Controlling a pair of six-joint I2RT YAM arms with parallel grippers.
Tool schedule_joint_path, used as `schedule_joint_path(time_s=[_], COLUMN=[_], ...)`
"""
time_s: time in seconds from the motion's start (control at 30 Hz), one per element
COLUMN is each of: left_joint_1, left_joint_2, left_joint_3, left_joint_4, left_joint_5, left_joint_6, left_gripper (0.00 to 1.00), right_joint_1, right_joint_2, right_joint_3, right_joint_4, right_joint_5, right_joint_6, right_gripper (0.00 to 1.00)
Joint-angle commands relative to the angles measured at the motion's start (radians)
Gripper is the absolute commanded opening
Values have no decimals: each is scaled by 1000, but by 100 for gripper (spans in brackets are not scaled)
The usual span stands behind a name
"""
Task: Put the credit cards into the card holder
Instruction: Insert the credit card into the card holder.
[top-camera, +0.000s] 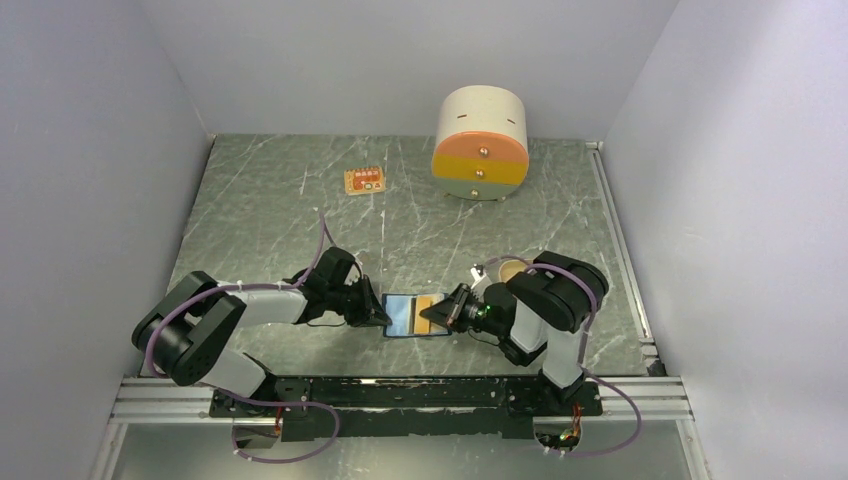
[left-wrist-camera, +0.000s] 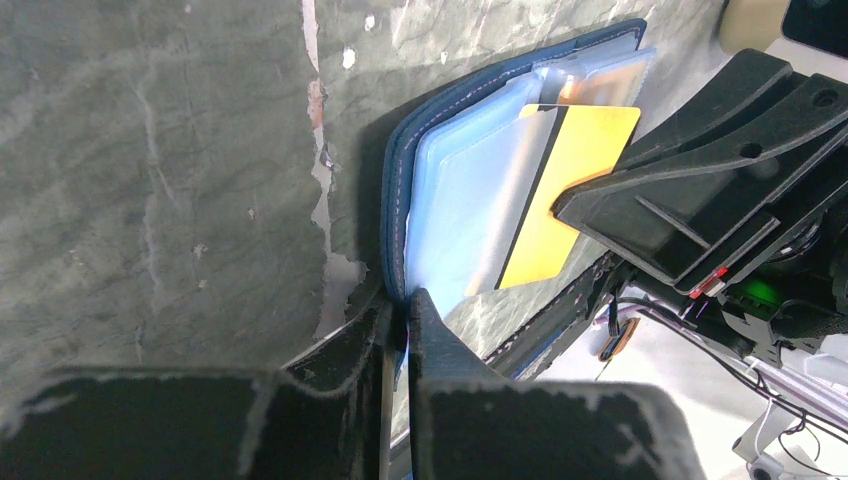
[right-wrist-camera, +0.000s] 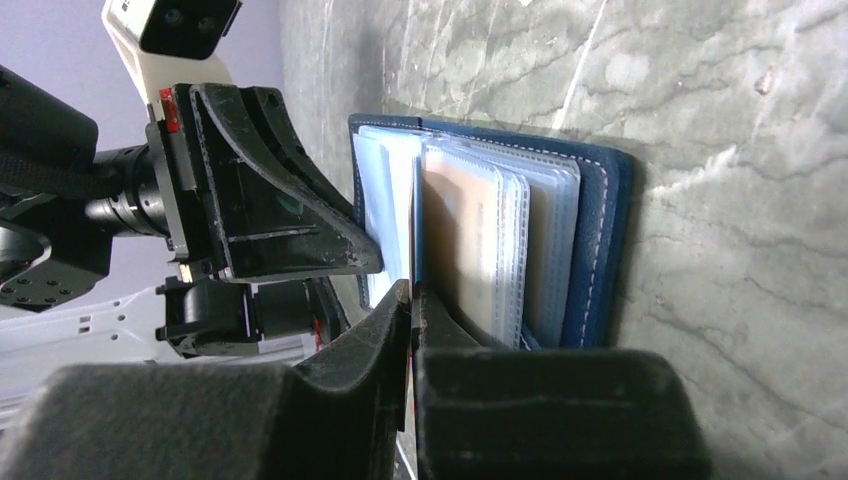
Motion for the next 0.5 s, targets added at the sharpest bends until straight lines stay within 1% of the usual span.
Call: schedule_joint_path(time_s=[0.0,0.13,0.2,0.27,0.33,0.4,0.43,0.47], left_joint_1=[3,4,4,4,4,4,4,3], left_joint_2=[11,20,22,18,8,-2,-9,-14], left_joint_3=[8,24,28,29,33,34,35,37], left_joint_4=[0,-11,-12,-17,-27,-35,-33,-34], left_joint_5=[-13,-14,-12,-13,-14,-13,-12,-11], left_joint_6=[14,21,22,23,24,25,23,22], left_gripper=[10,11,13,14,14,15,15,15], right_joint_1=[9,4,3,0,0,0,0,0], right_joint_2=[55,60,47,2,-85,-170,-215,-252], right_joint_3=[1,31,46,53,72,121,142,164], right_joint_4=[56,16,-44,-146,-294,-506,-653,-754], right_joint_5=[-53,-87,-92,-72,-43,3,43,79], right_joint_6=[-35,-69,-80,-99,-145,-217,-253,-279], right_gripper=[7,9,16,22,26,34,39,42])
